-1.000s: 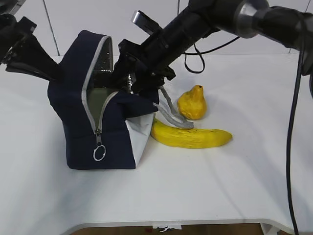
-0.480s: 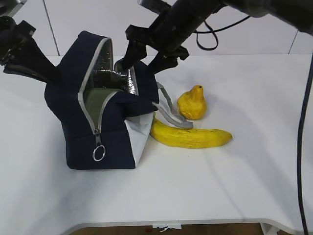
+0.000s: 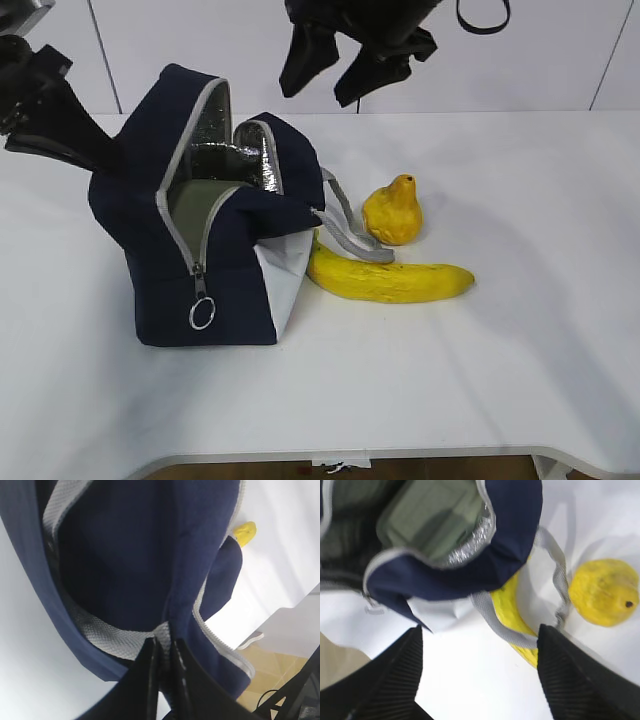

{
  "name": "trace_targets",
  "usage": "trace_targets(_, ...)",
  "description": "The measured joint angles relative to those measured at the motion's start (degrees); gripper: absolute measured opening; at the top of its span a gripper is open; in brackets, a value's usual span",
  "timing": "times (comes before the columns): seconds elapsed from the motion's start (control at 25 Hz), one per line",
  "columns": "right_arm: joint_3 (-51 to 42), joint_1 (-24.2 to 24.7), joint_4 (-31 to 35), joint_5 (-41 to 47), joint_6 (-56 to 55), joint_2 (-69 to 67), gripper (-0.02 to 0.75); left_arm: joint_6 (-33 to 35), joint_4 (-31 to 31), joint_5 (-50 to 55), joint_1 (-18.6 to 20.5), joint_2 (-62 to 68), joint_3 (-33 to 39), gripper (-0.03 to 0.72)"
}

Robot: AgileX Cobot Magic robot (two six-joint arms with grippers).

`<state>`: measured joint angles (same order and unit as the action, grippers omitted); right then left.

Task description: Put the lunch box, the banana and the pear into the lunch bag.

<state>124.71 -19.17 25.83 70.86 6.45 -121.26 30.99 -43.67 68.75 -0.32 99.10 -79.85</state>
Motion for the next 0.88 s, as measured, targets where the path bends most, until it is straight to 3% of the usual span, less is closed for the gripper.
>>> trace_targets(0.48,-21.96,0.0,-9.77,0.24,17.77,13.93,0.535,0.0,3.08,0.13,0.0,0.0,0.0,0.012)
trace_targets(0.88,-28.4,0.0,-11.9,0.24,36.21,13.8,0.534,0.0,4.34,0.35,0.0,0.0,0.0,0.012)
